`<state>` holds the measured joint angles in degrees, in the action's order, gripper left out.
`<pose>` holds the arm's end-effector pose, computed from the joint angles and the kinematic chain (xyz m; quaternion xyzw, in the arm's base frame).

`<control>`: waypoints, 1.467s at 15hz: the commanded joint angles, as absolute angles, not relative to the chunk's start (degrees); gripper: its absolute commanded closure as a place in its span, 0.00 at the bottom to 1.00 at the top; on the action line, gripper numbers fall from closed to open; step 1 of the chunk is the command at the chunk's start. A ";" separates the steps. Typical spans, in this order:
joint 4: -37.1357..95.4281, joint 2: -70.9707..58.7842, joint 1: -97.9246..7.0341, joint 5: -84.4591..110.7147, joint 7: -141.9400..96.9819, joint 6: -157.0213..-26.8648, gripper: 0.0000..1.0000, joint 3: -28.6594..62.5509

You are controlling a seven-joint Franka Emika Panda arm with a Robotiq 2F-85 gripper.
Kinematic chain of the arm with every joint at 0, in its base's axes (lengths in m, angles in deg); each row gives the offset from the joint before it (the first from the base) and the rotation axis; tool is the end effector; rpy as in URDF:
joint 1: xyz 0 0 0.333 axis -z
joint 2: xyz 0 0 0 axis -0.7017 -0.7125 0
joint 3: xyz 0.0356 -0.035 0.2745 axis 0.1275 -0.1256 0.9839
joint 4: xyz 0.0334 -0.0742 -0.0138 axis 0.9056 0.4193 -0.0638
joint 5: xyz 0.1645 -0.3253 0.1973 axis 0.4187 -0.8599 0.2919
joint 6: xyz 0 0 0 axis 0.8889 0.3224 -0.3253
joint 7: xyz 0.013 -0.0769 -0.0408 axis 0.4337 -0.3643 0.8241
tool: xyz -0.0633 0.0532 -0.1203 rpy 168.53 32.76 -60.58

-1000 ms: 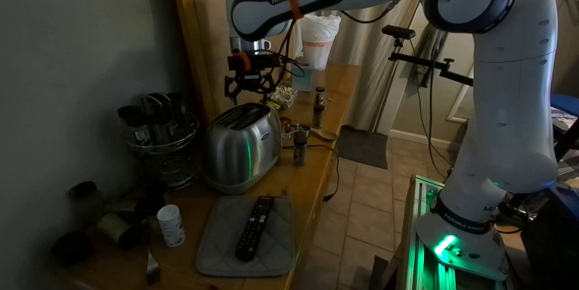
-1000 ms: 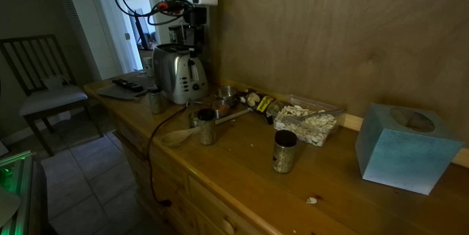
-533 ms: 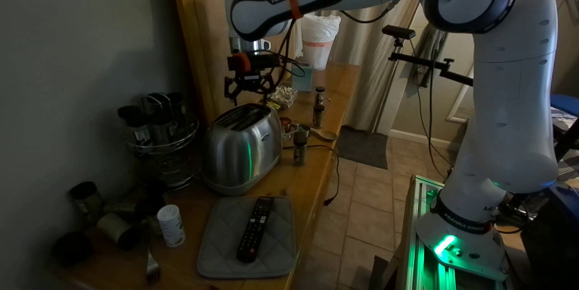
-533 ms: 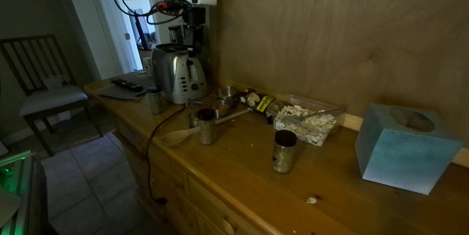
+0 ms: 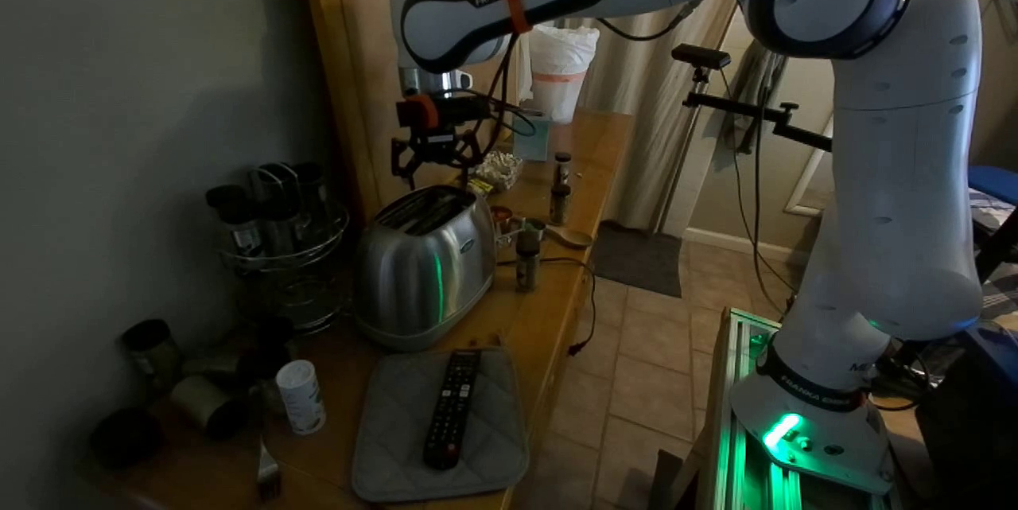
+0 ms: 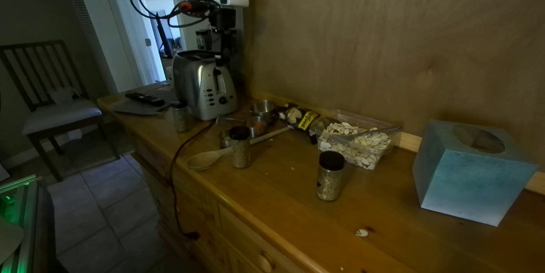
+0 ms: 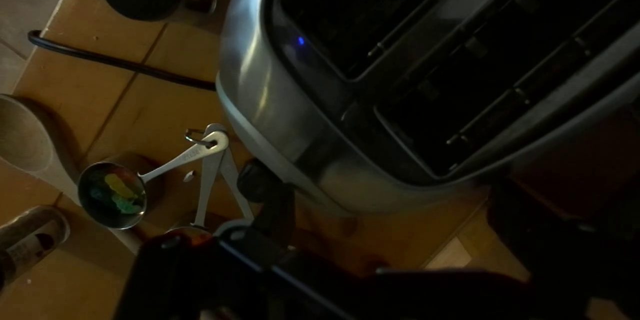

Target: Slide the toaster a little to the left side of the bale

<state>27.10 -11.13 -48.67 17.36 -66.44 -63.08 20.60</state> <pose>0.6567 0.0467 0.3331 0.9220 -0.3834 -0.0524 0.0149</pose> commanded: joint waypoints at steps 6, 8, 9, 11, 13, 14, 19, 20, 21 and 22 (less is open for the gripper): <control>26.76 -11.09 -49.28 17.32 -66.38 -62.77 0.00 19.93; 26.76 -11.09 -49.28 17.32 -66.38 -62.77 0.00 19.92; 26.76 -11.09 -49.28 17.32 -66.38 -62.77 0.00 19.92; 26.90 -11.14 -49.46 17.36 -65.45 -61.76 0.00 20.28; 27.79 -10.71 -49.95 16.71 -62.82 -60.01 0.00 20.93; 28.27 -10.45 -50.28 16.01 -61.92 -59.45 0.00 20.98; 30.85 -9.03 -51.26 14.75 -55.74 -58.53 0.00 21.74; 31.13 -9.10 -51.47 14.60 -54.46 -58.54 0.00 21.94; 31.35 -9.17 -51.72 14.36 -53.43 -58.68 0.00 22.04; 31.43 -9.40 -51.97 14.32 -52.28 -58.86 0.00 22.22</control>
